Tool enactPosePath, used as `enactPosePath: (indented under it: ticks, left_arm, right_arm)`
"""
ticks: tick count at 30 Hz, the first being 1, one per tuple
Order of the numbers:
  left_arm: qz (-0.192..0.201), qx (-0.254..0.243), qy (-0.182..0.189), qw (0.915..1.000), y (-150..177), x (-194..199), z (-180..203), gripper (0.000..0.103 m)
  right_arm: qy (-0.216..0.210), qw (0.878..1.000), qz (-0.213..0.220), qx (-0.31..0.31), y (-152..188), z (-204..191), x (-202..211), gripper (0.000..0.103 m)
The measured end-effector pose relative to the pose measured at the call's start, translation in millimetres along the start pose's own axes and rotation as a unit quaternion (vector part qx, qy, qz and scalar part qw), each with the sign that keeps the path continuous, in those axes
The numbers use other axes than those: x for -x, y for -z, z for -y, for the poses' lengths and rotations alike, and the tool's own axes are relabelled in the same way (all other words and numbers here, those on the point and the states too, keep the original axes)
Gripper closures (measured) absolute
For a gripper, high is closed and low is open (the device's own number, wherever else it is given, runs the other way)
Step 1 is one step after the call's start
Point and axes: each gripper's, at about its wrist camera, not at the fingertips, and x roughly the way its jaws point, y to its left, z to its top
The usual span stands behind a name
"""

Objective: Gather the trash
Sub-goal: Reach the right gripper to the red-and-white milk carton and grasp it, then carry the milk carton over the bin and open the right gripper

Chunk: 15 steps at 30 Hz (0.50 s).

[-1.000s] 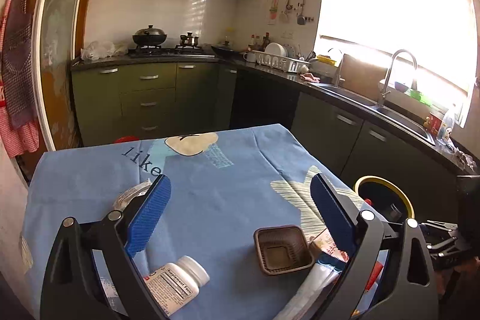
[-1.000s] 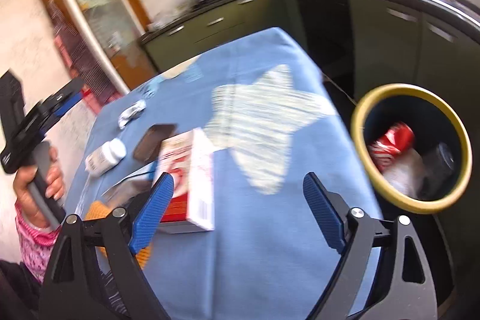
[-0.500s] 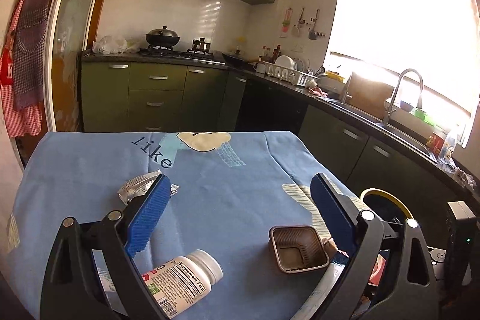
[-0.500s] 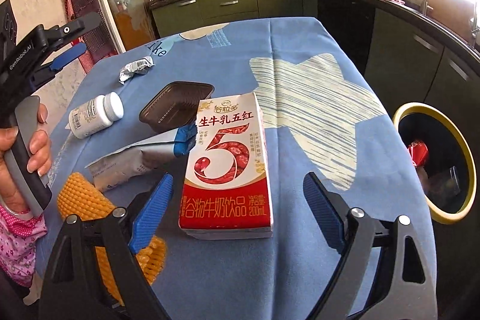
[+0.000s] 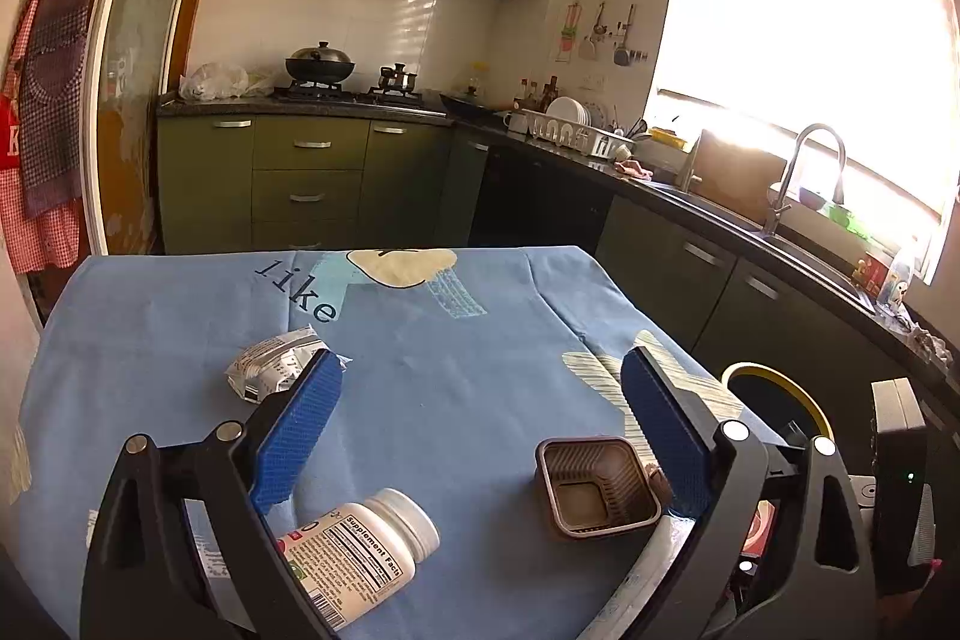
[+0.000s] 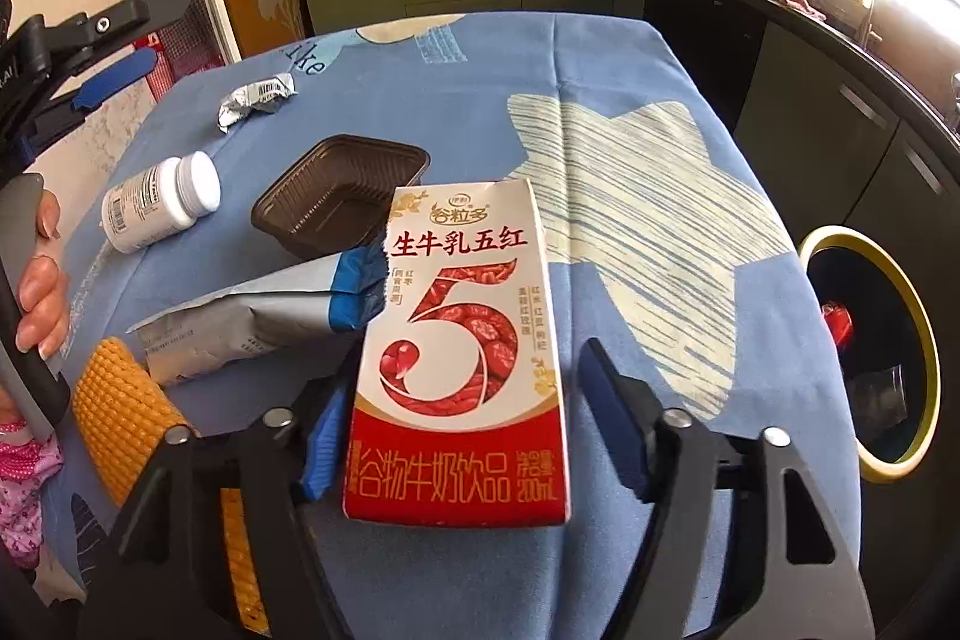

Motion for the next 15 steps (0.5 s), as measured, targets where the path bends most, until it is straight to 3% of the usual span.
enactPosePath:
  ticks: [1, 9, 15]
  left_arm:
    - [0.0, 0.001, 0.0, 1.0, 0.2, 0.0, -0.1, 0.01]
    - [-0.002, 0.007, 0.002, 1.0, 1.0, -0.2, 0.0, 0.01]
    - [-0.002, 0.003, 0.005, 1.0, 1.8, 0.5, 3.0, 0.01]
  right_arm:
    - [0.001, 1.0, -0.003, 0.002, -0.8, -0.3, -0.4, 0.053]
    - [-0.001, 1.0, 0.001, -0.006, 2.2, 11.8, 13.0, 0.054]
    - [0.021, 0.999, 0.021, -0.033, 3.8, 43.4, 37.8, 0.054]
